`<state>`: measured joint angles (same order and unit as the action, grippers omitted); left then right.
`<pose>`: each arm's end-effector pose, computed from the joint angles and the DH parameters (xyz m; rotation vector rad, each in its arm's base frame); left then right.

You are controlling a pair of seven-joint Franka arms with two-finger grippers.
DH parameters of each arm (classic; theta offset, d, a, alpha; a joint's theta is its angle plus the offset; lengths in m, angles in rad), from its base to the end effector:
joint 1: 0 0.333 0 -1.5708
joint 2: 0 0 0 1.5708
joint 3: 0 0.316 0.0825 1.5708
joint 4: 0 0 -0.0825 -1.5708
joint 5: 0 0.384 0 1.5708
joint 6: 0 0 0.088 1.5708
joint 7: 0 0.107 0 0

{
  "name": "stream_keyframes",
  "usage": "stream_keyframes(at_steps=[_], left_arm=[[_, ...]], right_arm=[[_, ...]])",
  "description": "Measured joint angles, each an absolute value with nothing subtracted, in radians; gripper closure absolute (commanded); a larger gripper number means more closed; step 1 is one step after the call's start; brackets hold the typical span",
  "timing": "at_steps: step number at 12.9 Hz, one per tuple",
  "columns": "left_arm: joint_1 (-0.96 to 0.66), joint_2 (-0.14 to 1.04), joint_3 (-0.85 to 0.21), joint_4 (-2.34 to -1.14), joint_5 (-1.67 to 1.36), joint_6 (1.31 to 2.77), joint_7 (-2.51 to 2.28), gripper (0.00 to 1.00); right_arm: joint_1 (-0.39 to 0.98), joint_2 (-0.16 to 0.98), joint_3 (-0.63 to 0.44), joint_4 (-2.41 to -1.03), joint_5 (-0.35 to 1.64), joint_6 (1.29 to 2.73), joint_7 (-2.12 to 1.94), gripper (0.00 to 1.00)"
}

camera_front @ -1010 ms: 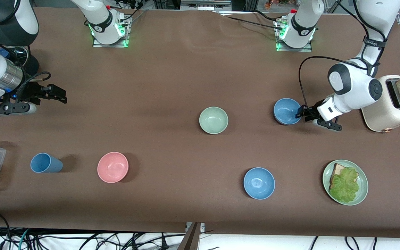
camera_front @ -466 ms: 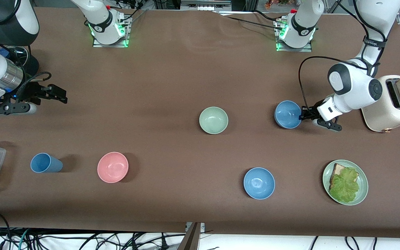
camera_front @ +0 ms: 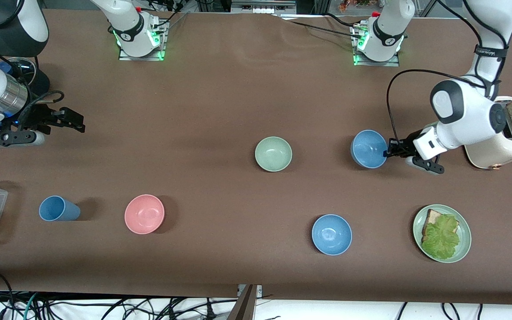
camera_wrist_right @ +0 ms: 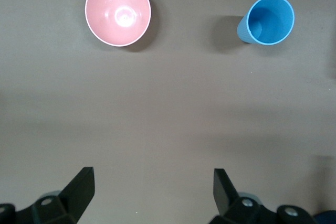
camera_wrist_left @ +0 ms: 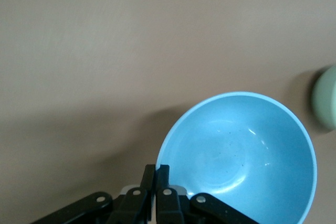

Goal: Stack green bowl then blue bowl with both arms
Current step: 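Close the left gripper on the blue bowl's rim, then lift the blue bowl with the left gripper and lower it into the green bowl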

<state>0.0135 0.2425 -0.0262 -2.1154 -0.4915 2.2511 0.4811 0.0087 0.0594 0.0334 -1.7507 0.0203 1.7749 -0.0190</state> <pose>0.5637 -0.0201 0.2929 2.7486 -0.2202 -0.0228 0.5773 0.0257 0.5227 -3.1185 -0.0883 0.0553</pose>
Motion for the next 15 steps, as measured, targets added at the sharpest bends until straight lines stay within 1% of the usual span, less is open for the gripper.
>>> stream_keyframes(at_steps=[2,5,7,10,12,15], left_arm=[[-0.055,0.237,-0.036,-2.039,-0.492,2.233,0.370,1.00],[-0.206,0.249,-0.043,-1.962,-0.492,2.233,0.165,1.00],[-0.298,0.279,-0.043,-1.919,-0.481,2.236,0.055,1.00],[-0.397,0.346,-0.042,-1.853,-0.379,2.244,-0.104,1.00],[-0.456,0.386,-0.042,-1.829,-0.342,2.291,-0.199,1.00],[-0.506,0.437,-0.041,-1.824,-0.299,2.354,-0.258,1.00]], right_arm=[[0.009,0.056,0.032,-1.745,0.019,1.775,-0.019,0.00],[0.009,0.055,0.032,-1.727,0.017,1.767,-0.019,0.00],[0.009,0.055,0.032,-1.715,0.017,1.757,-0.019,0.00],[0.009,0.056,0.032,-1.712,0.017,1.753,-0.019,0.00],[0.009,0.056,0.032,-1.713,0.017,1.746,-0.019,0.00],[0.009,0.061,0.032,-1.715,0.017,1.741,-0.019,0.00]])
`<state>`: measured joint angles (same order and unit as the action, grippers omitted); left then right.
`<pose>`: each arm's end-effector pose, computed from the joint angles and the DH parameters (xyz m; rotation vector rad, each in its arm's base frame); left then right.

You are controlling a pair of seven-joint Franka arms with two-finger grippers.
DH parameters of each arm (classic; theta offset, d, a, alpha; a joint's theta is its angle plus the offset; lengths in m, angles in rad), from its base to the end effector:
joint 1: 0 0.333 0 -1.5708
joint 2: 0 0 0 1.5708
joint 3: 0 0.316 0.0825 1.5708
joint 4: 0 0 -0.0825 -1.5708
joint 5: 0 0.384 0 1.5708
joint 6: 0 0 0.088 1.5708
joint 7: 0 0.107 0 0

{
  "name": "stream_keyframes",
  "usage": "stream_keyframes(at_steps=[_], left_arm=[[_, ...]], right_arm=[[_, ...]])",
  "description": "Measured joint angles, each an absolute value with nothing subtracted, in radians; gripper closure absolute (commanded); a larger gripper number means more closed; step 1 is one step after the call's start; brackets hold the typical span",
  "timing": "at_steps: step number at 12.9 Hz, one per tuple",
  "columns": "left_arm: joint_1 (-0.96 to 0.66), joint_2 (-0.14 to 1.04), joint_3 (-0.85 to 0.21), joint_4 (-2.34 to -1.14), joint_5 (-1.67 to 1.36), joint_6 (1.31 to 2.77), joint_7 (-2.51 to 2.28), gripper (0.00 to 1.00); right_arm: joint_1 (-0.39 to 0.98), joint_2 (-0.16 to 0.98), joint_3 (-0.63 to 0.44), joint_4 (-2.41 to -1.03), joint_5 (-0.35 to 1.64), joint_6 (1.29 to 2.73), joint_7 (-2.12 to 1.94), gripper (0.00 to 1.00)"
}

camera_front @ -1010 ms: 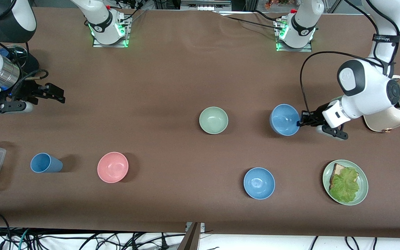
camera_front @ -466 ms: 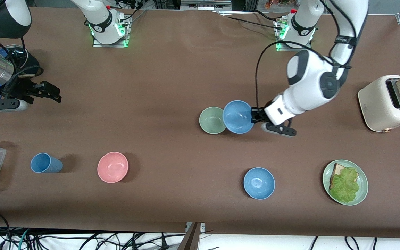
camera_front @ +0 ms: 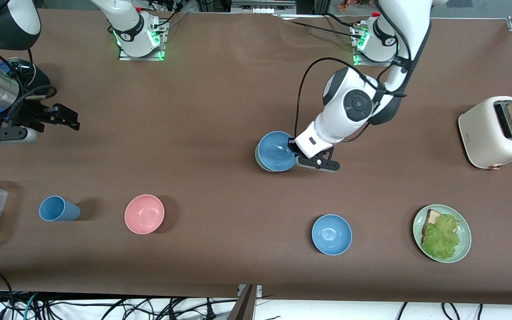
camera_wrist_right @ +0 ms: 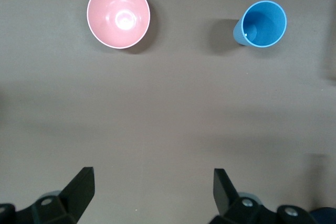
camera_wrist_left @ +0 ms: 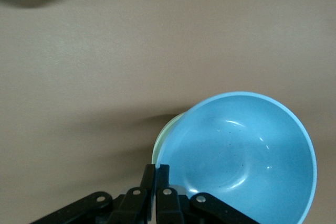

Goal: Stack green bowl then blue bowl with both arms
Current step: 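Lift the blue bowl with the left gripper and lower it into the green bowl, then open the left gripper and release the blue bowl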

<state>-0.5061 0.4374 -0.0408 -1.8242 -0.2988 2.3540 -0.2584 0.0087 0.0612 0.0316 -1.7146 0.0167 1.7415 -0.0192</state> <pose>0.5584 -0.3423 0.3056 2.8847 -0.1181 -0.0143 0.5782 0.0244 0.5360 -3.1219 -0.0880 0.0538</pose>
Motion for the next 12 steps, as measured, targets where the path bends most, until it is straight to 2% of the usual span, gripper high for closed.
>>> stream_keyframes(at_steps=[12], left_arm=[[-0.542,0.511,-0.038,-1.822,-0.242,2.397,-0.306,1.00]], right_arm=[[0.009,0.079,0.030,-1.716,0.017,1.741,-0.019,0.00]])
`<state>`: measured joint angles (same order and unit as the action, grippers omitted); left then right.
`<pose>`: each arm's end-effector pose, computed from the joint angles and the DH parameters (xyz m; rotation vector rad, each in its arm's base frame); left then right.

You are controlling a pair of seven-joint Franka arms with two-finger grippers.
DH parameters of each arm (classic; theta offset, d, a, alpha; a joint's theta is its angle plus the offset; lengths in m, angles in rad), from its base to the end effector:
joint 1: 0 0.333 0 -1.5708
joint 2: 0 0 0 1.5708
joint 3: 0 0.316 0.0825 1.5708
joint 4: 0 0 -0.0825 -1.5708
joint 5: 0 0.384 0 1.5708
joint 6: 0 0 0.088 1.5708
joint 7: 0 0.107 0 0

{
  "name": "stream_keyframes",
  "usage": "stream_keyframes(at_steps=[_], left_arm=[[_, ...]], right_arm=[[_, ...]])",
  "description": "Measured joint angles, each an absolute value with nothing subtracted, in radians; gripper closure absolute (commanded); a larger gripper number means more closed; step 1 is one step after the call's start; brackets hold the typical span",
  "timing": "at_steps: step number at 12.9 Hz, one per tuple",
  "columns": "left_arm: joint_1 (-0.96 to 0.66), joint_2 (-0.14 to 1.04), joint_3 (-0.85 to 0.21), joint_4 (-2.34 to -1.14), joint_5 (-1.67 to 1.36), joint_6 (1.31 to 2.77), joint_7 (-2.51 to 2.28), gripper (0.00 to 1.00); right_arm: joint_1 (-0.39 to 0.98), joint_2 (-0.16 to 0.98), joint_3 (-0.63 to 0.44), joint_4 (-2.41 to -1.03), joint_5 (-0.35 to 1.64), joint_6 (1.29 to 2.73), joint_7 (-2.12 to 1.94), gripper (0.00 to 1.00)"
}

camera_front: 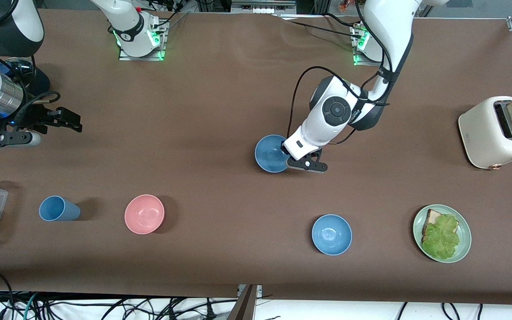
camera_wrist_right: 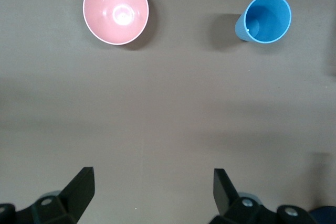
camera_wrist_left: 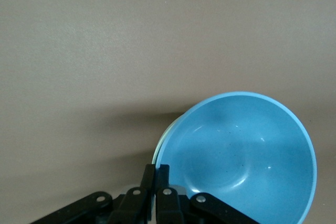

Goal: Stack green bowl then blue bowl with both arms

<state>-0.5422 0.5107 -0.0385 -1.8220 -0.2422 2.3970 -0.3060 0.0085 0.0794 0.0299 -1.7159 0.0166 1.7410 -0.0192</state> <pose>0.5486 -0.3599 0.2623 2.9410 -0.1410 -0.0351 0.5816 0.0233 0.5248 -3.1211 -0.0848 0.0850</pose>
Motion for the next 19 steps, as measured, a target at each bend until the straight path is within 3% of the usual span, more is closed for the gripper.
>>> stream_keyframes(at_steps=[2,3,4,5,6,11,16,19], left_arm=[[-0.543,0.515,-0.038,-1.822,-0.235,2.397,-0.307,0.97],[-0.543,0.516,-0.038,-1.822,-0.235,2.397,-0.307,0.60],[-0.543,0.516,-0.038,-1.822,-0.235,2.397,-0.307,0.43],[-0.543,0.516,-0.038,-1.821,-0.235,2.397,-0.308,0.33],[-0.543,0.516,-0.035,-1.819,-0.235,2.397,-0.309,0.00],[-0.540,0.475,-0.005,-1.780,-0.235,2.352,-0.315,0.00],[-0.448,0.376,0.041,-1.553,-0.234,1.964,-0.320,0.00],[-0.326,0.276,0.044,-1.507,-0.232,1.850,-0.319,0.00]], right_arm=[[0.008,0.080,0.029,-1.716,0.017,1.741,-0.019,0.00],[0.008,0.081,0.029,-1.716,0.017,1.741,-0.019,0.00],[0.008,0.081,0.029,-1.716,0.017,1.741,-0.019,0.00],[0.008,0.081,0.029,-1.716,0.017,1.741,-0.019,0.00],[0.008,0.082,0.029,-1.716,0.017,1.741,-0.019,0.00],[0.008,0.085,0.029,-1.716,0.017,1.741,-0.019,0.00],[0.008,0.084,0.029,-1.716,0.017,1.741,-0.019,0.00],[0.009,0.080,0.031,-1.712,0.017,1.744,-0.018,0.00]])
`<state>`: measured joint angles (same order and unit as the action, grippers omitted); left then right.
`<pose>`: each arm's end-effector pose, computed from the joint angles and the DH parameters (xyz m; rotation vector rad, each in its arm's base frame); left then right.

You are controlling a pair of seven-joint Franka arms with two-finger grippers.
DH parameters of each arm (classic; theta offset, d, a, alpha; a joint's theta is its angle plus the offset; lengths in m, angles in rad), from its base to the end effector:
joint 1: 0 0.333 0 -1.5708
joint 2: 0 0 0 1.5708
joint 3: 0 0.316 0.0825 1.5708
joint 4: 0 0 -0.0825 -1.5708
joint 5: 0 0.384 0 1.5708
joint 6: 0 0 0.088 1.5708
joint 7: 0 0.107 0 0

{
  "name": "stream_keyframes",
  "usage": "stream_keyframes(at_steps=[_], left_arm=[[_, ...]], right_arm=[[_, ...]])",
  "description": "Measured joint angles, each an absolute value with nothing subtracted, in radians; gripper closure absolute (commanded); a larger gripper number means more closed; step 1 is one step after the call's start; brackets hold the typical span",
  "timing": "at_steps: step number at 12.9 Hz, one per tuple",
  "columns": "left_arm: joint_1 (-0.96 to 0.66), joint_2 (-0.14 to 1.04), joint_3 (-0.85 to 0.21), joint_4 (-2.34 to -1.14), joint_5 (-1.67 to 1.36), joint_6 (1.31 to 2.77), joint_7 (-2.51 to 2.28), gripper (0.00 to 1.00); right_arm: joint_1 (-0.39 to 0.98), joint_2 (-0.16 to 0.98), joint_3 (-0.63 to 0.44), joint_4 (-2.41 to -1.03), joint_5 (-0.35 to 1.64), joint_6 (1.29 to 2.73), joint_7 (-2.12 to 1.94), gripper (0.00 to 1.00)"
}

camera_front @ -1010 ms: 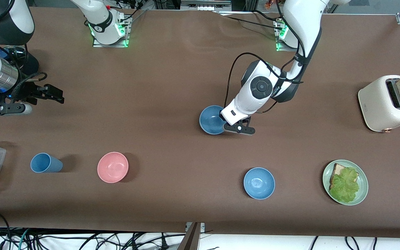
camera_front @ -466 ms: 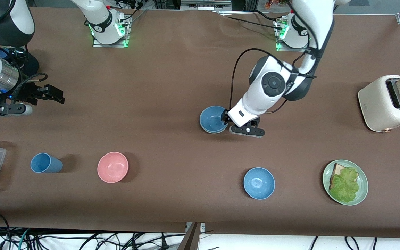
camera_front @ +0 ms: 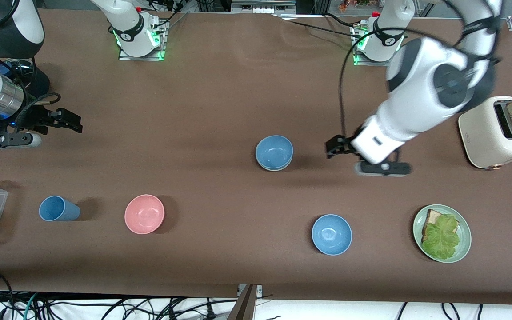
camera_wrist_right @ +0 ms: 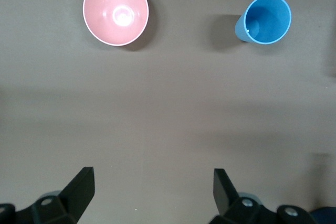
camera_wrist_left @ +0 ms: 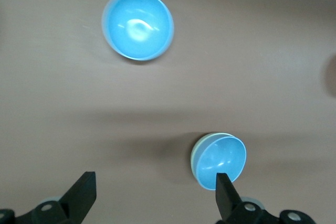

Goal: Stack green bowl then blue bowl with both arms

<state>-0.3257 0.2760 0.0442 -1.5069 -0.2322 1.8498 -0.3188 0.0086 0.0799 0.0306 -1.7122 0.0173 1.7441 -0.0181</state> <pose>0.6219 -0.2021 0.5155 2.9150 0.1340 0.0014 0.5825 0.0239 0.5265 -3.1206 -0.0841 0.0752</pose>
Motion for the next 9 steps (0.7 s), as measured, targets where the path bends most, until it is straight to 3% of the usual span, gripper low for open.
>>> stream_keyframes(at_steps=[6,9], left_arm=[[-0.087,0.175,0.046,-1.507,-0.229,1.651,-0.111,0.00],[-0.067,0.146,0.034,-1.508,-0.120,1.600,-0.093,0.00]], right_arm=[[0.009,0.021,0.031,-1.750,0.018,1.771,-0.017,0.00],[0.009,0.016,0.032,-1.758,0.036,1.781,-0.016,0.00]])
